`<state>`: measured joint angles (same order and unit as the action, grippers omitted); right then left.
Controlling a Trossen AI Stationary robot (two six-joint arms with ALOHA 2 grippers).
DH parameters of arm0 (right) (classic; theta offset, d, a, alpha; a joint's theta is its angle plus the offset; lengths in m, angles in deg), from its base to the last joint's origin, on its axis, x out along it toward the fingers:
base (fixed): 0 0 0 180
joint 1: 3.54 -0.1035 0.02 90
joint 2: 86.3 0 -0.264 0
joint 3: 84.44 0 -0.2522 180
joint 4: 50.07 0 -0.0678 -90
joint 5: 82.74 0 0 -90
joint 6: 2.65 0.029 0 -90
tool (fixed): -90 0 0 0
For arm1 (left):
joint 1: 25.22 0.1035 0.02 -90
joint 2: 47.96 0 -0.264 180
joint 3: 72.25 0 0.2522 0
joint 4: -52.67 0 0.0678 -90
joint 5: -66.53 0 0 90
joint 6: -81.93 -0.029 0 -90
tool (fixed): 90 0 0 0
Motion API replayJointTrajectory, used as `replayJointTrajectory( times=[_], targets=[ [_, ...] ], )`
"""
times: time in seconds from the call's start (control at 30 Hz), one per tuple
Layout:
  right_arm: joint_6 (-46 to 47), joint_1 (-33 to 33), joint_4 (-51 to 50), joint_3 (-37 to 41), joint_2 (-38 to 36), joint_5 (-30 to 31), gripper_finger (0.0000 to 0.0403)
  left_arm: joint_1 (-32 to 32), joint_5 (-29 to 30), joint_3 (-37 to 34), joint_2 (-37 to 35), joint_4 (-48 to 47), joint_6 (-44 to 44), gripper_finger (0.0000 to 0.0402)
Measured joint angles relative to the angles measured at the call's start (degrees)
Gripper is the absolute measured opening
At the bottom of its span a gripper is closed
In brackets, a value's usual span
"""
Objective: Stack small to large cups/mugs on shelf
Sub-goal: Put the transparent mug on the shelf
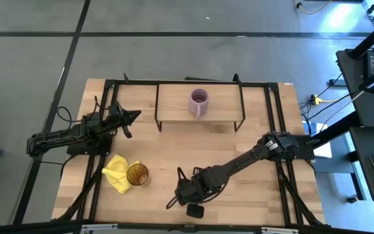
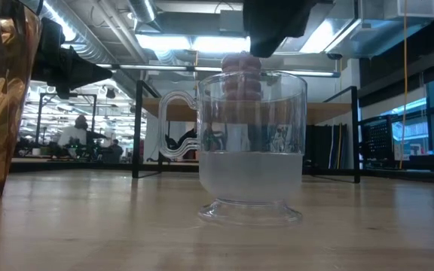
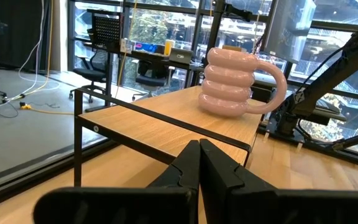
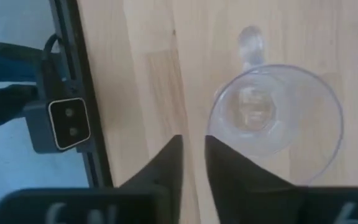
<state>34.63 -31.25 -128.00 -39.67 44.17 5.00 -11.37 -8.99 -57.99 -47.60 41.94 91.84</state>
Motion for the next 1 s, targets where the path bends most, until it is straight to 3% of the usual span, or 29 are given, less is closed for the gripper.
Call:
replayJointTrajectory(
  times=[0.2,0.33,0.73,1.0],
  targets=[
    [-0.93,-0.04,-0.24,0.00,0.02,1.14,0.0159,0.01,0.00,0.00,0.00,0.02,-0.02,0.0000],
    [-1.85,-0.39,-1.14,0.00,0.02,1.22,0.0187,-0.01,0.00,0.00,0.00,0.00,-0.02,0.0000],
    [-6.81,-1.10,-4.74,0.00,0.04,4.30,0.0160,-0.01,-0.02,0.00,0.00,0.00,-0.01,0.0000],
    [-3.22,-1.05,-2.93,0.00,0.07,4.28,0.0167,0.01,-0.01,0.00,0.00,0.00,-0.01,0.0000]
  ],
)
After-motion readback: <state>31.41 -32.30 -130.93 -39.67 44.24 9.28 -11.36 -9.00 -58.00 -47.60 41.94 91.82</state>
